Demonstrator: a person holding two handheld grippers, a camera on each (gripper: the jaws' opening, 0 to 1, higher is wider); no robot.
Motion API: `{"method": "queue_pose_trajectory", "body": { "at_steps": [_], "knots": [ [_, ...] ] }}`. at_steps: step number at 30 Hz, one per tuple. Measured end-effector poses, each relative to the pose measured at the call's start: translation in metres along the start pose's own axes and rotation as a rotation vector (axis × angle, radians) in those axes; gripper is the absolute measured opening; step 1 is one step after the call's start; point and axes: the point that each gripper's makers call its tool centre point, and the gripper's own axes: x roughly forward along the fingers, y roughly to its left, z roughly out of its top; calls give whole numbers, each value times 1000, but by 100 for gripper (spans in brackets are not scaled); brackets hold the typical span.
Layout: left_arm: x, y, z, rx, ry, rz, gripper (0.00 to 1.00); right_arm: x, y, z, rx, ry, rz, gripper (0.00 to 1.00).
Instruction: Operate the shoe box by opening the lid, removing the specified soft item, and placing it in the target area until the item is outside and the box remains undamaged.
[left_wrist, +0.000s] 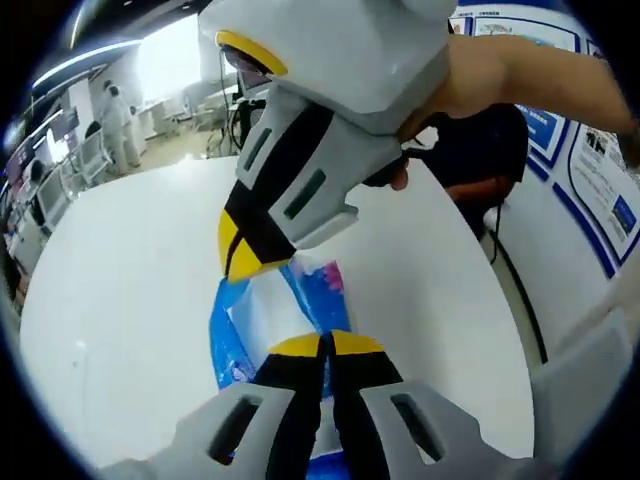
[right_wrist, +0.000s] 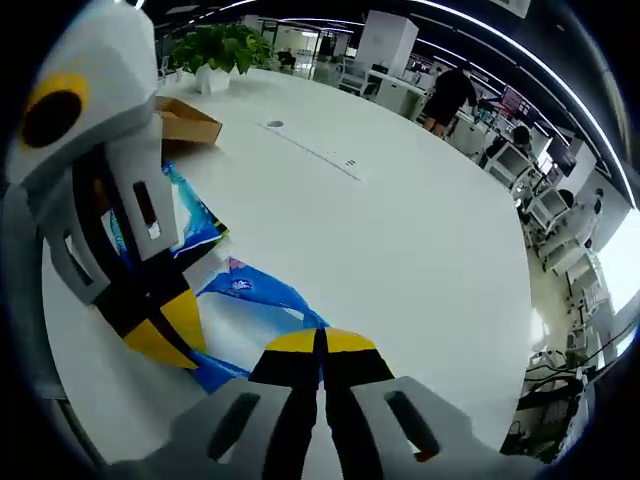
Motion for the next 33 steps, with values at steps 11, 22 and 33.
{"method": "queue_pose_trajectory", "body": {
  "at_steps": [11,22,33],
  "knots": [
    [-3,5,-7,-41,-7,-6,0,6,1,5,20,-17,-1,0],
    [-6,2,-12,-46,9,-3,0,5,6,3,25,-18,0,0],
    [-6,-2,-12,-25,28,6,2,4,7,1,35,-11,0,0]
  ]
}}
